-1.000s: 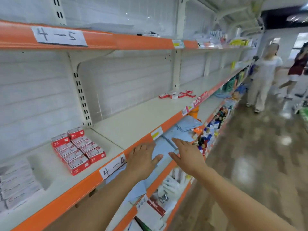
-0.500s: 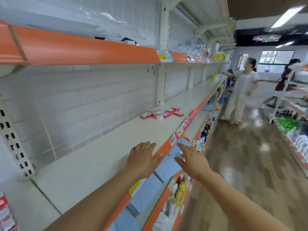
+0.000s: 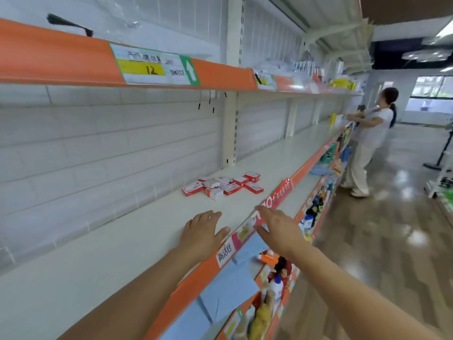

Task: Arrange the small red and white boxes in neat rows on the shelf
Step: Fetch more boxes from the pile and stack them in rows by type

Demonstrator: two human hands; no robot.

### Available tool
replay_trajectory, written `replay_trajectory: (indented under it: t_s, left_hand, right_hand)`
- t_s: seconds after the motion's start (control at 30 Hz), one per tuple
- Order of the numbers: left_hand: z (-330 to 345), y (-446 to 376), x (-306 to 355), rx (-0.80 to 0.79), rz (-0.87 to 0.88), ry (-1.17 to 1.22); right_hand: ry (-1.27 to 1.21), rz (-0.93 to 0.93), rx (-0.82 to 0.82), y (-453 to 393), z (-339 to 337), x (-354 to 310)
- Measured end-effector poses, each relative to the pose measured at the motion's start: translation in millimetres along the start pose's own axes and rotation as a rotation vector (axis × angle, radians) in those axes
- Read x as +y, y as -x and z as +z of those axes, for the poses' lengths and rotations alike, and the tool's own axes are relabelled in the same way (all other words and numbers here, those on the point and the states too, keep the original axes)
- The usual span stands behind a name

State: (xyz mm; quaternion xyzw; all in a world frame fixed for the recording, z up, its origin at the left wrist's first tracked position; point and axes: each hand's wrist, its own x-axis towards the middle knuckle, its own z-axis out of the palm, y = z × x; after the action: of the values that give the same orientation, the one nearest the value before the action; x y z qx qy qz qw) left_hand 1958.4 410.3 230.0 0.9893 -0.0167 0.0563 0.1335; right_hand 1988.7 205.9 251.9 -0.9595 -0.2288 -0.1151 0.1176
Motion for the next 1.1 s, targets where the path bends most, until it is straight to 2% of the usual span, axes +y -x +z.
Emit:
replay_trajectory:
  t_s: [0.13, 0.37, 0.57, 0.8, 1.1]
  left_hand:
    - [9, -48, 12, 0.012, -0.109, -0.011]
    - [26, -98, 6, 0.012, -0.214, -0.042]
    - [27, -149, -8, 0.086, -0.213, -0.102]
    - [28, -180, -22, 0.091, -0.148, -0.179]
    - [19, -195, -27, -0.006, -0.157, -0.234]
  right_hand:
    - [-0.013, -0.080, -0.005, -49, -3, 42]
    - [-0.122, -0.145, -0.048, -110, 28, 69]
    - [-0.151, -0.190, -0.081, -168, 57, 69]
    - [-0.134, -0.231, -0.181, -218, 80, 61]
    - [-0.080, -0.366, -0.236, -251, 95, 58]
